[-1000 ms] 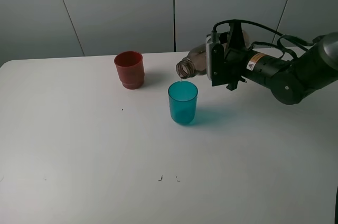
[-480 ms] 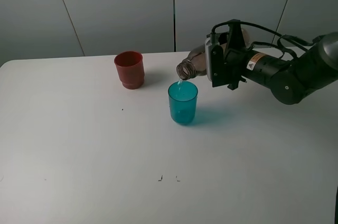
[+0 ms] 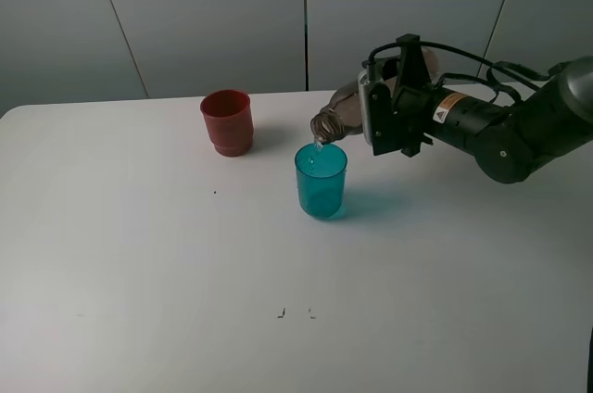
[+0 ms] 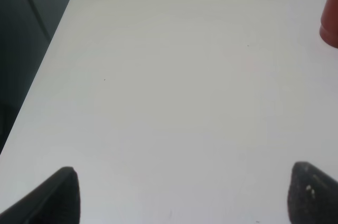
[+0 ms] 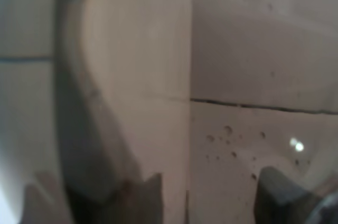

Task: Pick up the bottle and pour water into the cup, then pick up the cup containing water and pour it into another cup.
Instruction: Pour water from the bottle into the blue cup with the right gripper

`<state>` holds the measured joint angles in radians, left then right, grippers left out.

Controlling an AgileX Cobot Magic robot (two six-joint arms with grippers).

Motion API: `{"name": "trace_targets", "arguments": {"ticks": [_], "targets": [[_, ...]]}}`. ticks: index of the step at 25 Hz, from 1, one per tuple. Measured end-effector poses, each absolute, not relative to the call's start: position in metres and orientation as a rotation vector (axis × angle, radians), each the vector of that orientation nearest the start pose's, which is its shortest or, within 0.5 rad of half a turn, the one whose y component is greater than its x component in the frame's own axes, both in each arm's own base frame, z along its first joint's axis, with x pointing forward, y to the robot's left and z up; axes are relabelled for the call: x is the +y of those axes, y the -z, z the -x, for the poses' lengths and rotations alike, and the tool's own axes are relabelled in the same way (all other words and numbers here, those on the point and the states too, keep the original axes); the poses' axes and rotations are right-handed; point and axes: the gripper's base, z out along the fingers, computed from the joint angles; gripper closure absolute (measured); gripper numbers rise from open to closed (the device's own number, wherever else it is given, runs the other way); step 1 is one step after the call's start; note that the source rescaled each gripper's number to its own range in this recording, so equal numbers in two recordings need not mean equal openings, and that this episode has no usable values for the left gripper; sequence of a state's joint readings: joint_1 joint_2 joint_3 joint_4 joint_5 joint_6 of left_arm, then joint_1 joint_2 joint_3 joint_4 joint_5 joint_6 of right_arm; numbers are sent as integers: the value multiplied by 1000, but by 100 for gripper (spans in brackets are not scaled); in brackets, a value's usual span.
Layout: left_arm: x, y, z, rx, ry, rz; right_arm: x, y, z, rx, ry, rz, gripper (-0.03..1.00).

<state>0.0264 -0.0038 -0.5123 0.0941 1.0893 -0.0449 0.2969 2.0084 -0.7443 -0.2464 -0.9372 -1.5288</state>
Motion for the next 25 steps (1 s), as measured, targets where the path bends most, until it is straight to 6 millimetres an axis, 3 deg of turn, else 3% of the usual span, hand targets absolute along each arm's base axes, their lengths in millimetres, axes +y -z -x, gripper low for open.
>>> {"name": "trace_targets", "arguments": {"ticks": [25], "targets": [[7,-279,9,2053,-101,80,119,-118,-339,904,857,1669,97]]}}
